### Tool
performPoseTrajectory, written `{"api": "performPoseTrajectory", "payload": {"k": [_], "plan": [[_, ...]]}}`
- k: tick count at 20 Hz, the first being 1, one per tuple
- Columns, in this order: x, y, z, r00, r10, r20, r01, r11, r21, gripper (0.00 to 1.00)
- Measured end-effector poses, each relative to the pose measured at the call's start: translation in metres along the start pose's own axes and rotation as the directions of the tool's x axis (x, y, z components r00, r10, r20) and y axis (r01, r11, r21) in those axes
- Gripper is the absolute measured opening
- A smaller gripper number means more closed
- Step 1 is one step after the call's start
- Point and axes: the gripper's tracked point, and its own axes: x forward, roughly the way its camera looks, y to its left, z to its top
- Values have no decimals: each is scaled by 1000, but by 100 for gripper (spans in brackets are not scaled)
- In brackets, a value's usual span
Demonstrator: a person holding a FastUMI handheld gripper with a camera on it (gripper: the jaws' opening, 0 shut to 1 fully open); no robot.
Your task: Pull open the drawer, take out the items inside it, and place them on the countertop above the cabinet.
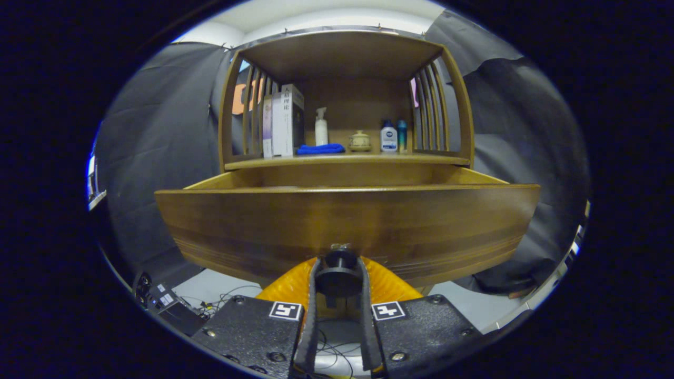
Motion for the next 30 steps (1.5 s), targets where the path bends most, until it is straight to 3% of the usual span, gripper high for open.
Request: {"api": "performPoseTrajectory", "payload": {"k": [5,7,11,17,22,25,30], "plan": [[1,-2,2,1000,16,25,-16,1000,3,38],[-8,-8,20,996,8,86,-7,1000,-4,48],[-37,-21,57,984,-14,176,17,1000,-12,100],[-51,-34,150,967,12,254,-26,998,51,100],[-27,-35,230,967,18,256,-33,998,53,100],[0,-15,257,981,85,175,-95,994,46,100],[55,3,252,992,115,-50,-115,993,-10,100]]}}
